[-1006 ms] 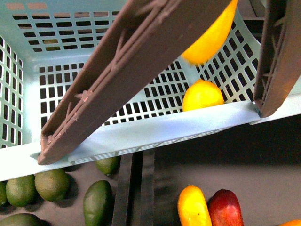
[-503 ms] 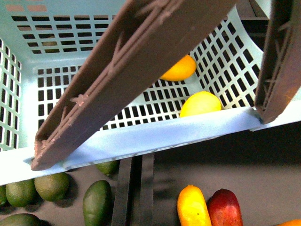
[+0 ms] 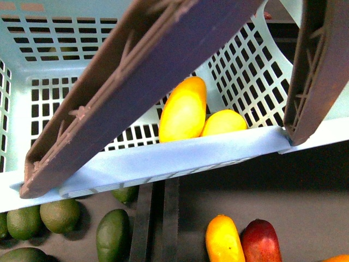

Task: Pick lemon and mango into basket

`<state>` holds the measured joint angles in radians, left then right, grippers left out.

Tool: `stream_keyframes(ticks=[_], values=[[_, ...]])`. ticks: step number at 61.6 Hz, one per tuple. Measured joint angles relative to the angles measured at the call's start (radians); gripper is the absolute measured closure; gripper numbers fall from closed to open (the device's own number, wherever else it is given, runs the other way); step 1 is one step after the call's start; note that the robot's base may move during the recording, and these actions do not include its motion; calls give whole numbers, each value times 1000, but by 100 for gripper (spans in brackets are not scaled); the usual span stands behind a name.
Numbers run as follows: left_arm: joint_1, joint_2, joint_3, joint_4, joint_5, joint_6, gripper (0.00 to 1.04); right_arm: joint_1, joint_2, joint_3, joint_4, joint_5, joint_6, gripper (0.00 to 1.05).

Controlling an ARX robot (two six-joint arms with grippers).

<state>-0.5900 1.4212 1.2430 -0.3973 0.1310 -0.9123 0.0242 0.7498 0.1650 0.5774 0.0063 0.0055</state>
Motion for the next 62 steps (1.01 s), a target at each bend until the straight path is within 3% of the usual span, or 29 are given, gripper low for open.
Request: stream_keyframes(ticks=[62], values=[[0, 0, 0, 0, 3, 2, 99, -21, -420, -148, -247, -5, 0, 103]])
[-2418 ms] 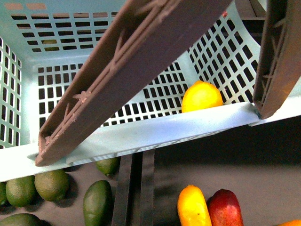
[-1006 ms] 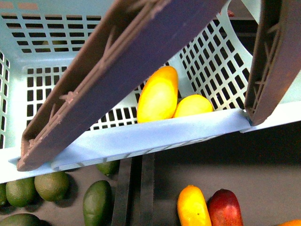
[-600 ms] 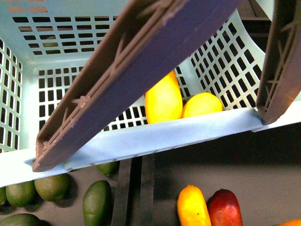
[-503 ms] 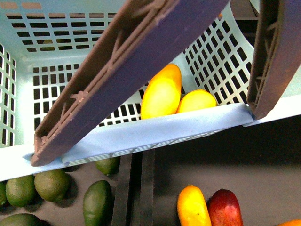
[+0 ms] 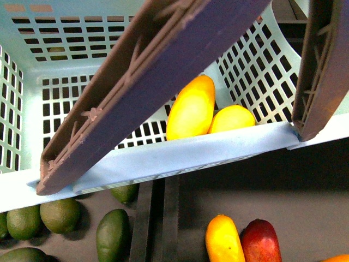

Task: Pick lemon and mango into basket

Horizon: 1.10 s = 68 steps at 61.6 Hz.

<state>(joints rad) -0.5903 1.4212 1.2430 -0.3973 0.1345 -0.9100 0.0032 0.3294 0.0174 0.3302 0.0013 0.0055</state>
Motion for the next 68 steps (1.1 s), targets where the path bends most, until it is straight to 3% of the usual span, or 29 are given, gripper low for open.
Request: stream_keyframes(ticks=[35, 43, 58, 68], values=[[0, 0, 0, 0, -2, 0, 99, 0, -155, 0, -155, 0, 0, 103], [0, 0, 0, 0, -1, 0, 99, 0, -298, 0, -319, 0, 0, 103], [0, 0, 0, 0, -2, -2, 99, 0, -322, 0, -328, 0, 0, 103], [0, 0, 0, 0, -3, 0, 99, 0, -323, 0, -328, -1, -2, 79]])
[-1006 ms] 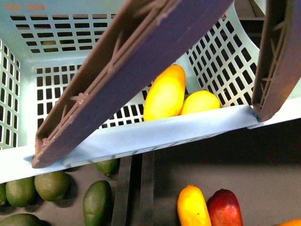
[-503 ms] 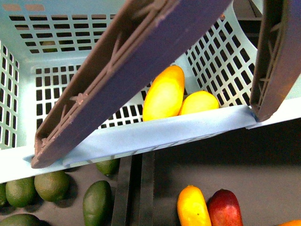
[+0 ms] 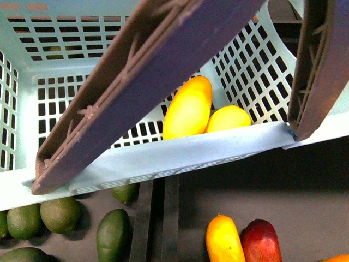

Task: Pick lemon and mango into basket

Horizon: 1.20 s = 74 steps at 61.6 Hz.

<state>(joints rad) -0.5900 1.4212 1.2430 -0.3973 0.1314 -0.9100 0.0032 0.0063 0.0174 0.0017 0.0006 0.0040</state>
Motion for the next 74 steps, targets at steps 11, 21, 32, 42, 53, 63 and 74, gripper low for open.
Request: stream_keyframes(ticks=[11, 21, 32, 42, 53, 63, 74], values=[[0, 0, 0, 0, 1, 0, 99, 0, 0, 0, 0, 0, 0, 49], [0, 0, 0, 0, 0, -1, 99, 0, 0, 0, 0, 3, 0, 23], [-11, 0, 0, 0, 20, 0, 99, 0, -1, 0, -1, 3, 0, 9], [-10, 0, 0, 0, 14, -8, 99, 0, -2, 0, -2, 2, 0, 9], [-5, 1, 0, 0, 0, -5, 99, 0, -3, 0, -3, 1, 0, 9], [-1, 1, 0, 0, -9, 5, 99, 0, -2, 0, -3, 0, -1, 9], [-1, 1, 0, 0, 8, 2, 99, 0, -2, 0, -2, 2, -1, 9]])
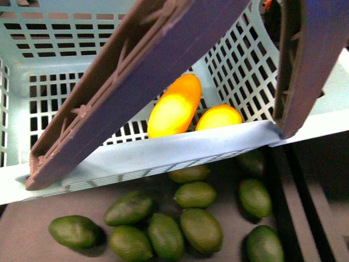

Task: Pick lemon and mango into basket

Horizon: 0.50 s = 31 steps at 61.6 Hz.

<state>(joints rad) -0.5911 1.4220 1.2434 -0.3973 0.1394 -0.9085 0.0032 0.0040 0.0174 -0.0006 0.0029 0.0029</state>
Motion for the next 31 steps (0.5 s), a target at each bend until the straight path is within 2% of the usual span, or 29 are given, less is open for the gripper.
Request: stream_keyframes(ticks=[31], values=[[-1, 0, 0, 0, -7, -1, 99, -2, -1, 0, -1, -1, 0, 9]])
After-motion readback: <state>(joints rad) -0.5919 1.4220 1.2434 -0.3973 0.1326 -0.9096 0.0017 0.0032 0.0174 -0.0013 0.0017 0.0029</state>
